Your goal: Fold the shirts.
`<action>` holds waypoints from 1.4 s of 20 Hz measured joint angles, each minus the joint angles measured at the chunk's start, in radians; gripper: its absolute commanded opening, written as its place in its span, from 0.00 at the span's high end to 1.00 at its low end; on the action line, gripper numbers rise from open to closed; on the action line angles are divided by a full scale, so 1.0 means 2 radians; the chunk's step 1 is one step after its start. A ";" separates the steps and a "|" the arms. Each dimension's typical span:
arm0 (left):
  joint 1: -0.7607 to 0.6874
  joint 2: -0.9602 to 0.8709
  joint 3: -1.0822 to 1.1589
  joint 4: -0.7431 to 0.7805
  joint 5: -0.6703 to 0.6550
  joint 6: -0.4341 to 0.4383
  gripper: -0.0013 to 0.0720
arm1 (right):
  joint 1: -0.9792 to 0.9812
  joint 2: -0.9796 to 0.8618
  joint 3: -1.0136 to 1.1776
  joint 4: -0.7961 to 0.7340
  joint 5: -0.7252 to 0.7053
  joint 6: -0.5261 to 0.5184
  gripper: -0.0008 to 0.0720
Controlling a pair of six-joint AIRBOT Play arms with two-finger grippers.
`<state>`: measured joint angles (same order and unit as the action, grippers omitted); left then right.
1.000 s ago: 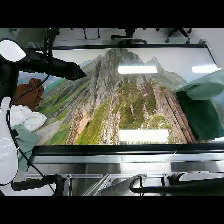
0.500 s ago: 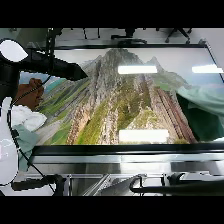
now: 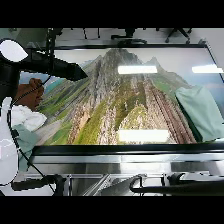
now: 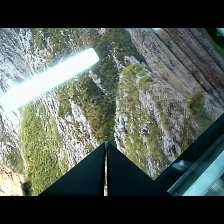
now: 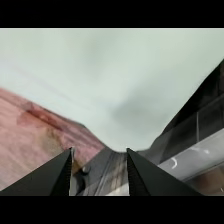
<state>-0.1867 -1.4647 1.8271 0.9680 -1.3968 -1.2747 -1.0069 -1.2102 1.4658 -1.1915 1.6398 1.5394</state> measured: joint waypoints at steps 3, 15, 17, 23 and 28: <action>0.000 0.000 0.000 0.000 0.000 0.000 0.97 | 0.000 0.001 0.020 0.031 -0.020 0.002 0.58; -0.024 0.093 -0.129 -0.001 -0.007 -0.013 0.97 | 0.273 0.118 -0.087 0.173 -0.114 -0.084 0.96; -0.043 0.130 -0.204 -0.001 0.006 -0.018 0.97 | 0.347 0.163 -0.167 0.172 -0.144 -0.090 0.96; -0.091 0.226 -0.389 0.000 0.058 -0.036 0.97 | 0.478 0.278 -0.363 0.168 -0.228 -0.090 0.96; -0.099 0.267 -0.443 -0.001 0.078 -0.042 0.97 | 0.498 0.301 -0.402 0.176 -0.240 -0.089 0.96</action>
<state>-0.3840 -0.9310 0.9421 0.9668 -1.2400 -1.3586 -0.0105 -0.6090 0.6617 -0.8387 1.1603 1.3613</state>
